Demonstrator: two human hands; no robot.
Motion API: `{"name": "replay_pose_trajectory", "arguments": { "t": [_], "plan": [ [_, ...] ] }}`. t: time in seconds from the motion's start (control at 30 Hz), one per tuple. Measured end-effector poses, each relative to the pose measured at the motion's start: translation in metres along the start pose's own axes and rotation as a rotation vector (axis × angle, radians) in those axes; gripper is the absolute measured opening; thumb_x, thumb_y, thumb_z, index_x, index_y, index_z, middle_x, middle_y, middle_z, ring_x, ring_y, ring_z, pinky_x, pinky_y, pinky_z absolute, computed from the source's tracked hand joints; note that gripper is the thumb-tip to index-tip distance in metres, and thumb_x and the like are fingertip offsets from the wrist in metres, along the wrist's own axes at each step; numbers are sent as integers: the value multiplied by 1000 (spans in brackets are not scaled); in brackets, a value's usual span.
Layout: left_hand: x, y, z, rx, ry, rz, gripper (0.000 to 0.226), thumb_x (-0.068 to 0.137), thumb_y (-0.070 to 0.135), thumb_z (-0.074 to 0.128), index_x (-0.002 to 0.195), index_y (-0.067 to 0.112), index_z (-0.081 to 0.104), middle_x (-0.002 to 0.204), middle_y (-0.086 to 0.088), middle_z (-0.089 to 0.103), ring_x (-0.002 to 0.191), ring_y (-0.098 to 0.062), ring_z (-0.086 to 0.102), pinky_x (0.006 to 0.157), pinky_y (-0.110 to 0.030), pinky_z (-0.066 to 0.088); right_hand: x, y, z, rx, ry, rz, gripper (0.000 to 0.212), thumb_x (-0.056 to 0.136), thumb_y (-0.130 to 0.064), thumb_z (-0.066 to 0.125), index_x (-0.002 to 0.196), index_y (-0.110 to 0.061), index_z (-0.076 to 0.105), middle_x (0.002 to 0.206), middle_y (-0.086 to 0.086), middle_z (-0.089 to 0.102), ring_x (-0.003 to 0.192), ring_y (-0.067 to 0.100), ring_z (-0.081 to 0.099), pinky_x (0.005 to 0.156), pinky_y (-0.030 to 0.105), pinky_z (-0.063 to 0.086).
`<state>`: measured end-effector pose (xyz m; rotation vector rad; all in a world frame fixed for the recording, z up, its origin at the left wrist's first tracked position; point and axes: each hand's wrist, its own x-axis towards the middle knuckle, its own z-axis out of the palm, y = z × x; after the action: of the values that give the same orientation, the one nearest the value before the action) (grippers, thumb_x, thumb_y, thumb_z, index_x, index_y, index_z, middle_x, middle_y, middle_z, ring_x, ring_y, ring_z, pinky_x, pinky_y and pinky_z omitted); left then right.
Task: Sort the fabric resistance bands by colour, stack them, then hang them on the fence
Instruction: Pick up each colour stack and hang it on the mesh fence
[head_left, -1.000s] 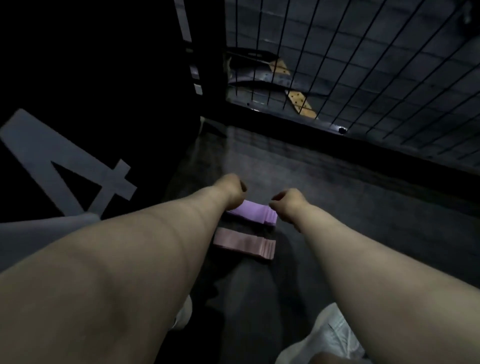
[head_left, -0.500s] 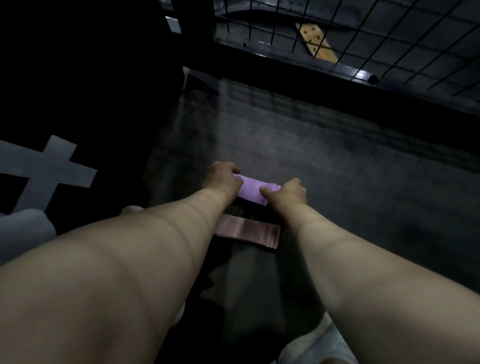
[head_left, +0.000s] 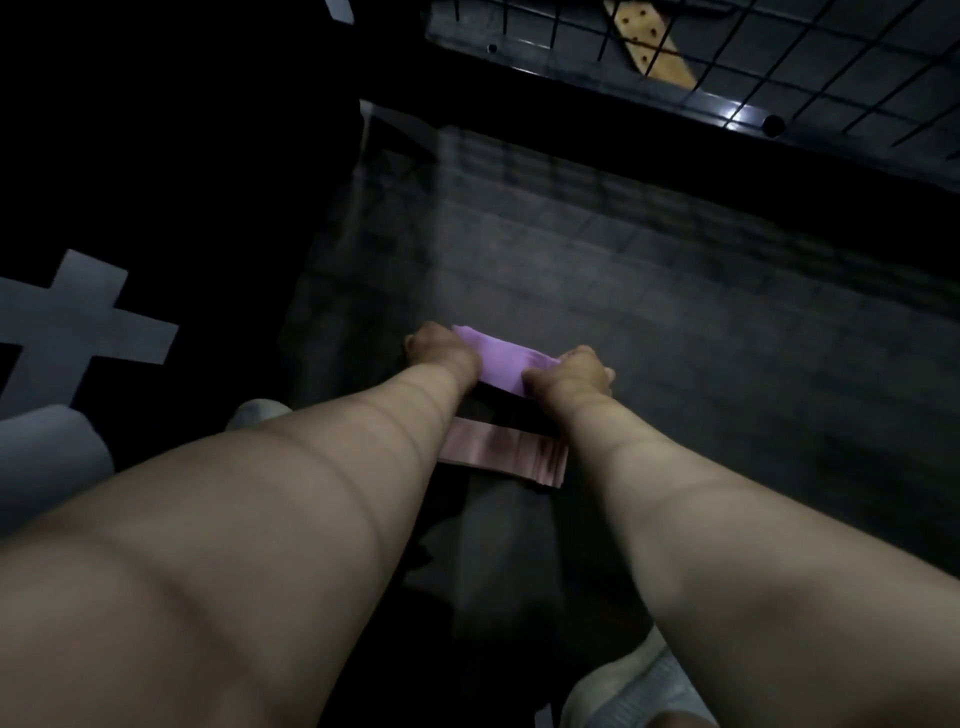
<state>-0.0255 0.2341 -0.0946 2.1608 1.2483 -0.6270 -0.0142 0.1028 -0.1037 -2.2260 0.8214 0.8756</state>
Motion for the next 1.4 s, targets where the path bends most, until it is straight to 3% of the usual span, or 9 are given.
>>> {"name": "replay_pose_trajectory", "arguments": {
  "t": [0.3, 0.4, 0.5, 0.67, 0.77, 0.83, 1.03, 1.17, 1.4],
  "plan": [
    [-26, 10, -35, -200, -154, 216, 33, 84, 20, 71, 114, 7, 64, 115, -12, 68, 105, -24, 65, 80, -23, 45, -24, -1, -21, 215, -93, -113, 35, 80, -6, 69, 113, -10, 56, 112, 13, 63, 101, 30, 61, 97, 38, 51],
    [-49, 30, -67, -227, -186, 322, 22, 86, 24, 68, 104, 11, 63, 98, -7, 65, 89, -21, 62, 67, -21, 42, -41, -8, -46, 255, -190, -122, 32, 80, -6, 74, 110, -2, 62, 99, 18, 69, 81, 29, 67, 71, 35, 59],
    [-82, 55, -103, -275, -212, 433, 12, 86, 23, 65, 84, 14, 58, 79, -5, 62, 66, -17, 59, 60, -32, 54, -74, -23, -78, 253, -263, -197, 34, 86, -11, 73, 116, -3, 59, 86, 15, 67, 60, 18, 58, 41, 17, 42],
    [-148, 88, -174, -219, -143, 638, 11, 81, 22, 63, 88, 14, 61, 76, -2, 64, 60, -10, 61, 46, -21, 50, -132, -55, -137, 229, -182, -676, 72, 71, -9, 83, 134, -18, 51, 134, 1, 56, 120, 14, 54, 85, 17, 46],
    [-191, 99, -219, -271, -88, 681, 15, 80, 26, 65, 87, 13, 61, 75, -4, 65, 61, -15, 63, 47, -20, 50, -180, -69, -172, 42, -113, -912, 103, 51, -50, 88, 139, -41, 36, 138, -11, 53, 128, 12, 51, 107, 34, 43],
    [-225, 100, -246, -324, -105, 716, 16, 83, 25, 66, 87, 11, 61, 69, -3, 61, 54, -14, 59, 42, -18, 44, -213, -76, -194, -4, -13, -1013, 118, 47, -69, 80, 145, -41, 23, 143, -11, 49, 132, 13, 47, 111, 38, 39],
    [-312, 83, -315, -451, -167, 863, 14, 80, 18, 63, 70, 10, 60, 61, -6, 60, 50, -16, 59, 50, -23, 50, -324, -75, -261, -22, 167, -1126, 69, 55, -65, 68, 113, -36, 43, 107, -17, 61, 104, 8, 60, 92, 39, 53],
    [-351, 69, -335, -605, -306, 862, 15, 81, 15, 59, 68, 8, 62, 48, -1, 55, 37, -12, 51, 42, -18, 41, -368, -70, -284, -62, 132, -1165, 71, 71, -49, 79, 121, -28, 33, 112, -16, 55, 106, 6, 59, 89, 30, 53],
    [-372, 76, -332, -718, -581, 817, 14, 87, 10, 54, 75, 10, 60, 62, -5, 55, 50, -16, 51, 47, -21, 46, -376, -59, -300, 5, 49, -1170, 28, 93, -29, 64, 114, -21, 47, 111, -5, 57, 100, 4, 58, 78, 21, 48]
  ]
}}
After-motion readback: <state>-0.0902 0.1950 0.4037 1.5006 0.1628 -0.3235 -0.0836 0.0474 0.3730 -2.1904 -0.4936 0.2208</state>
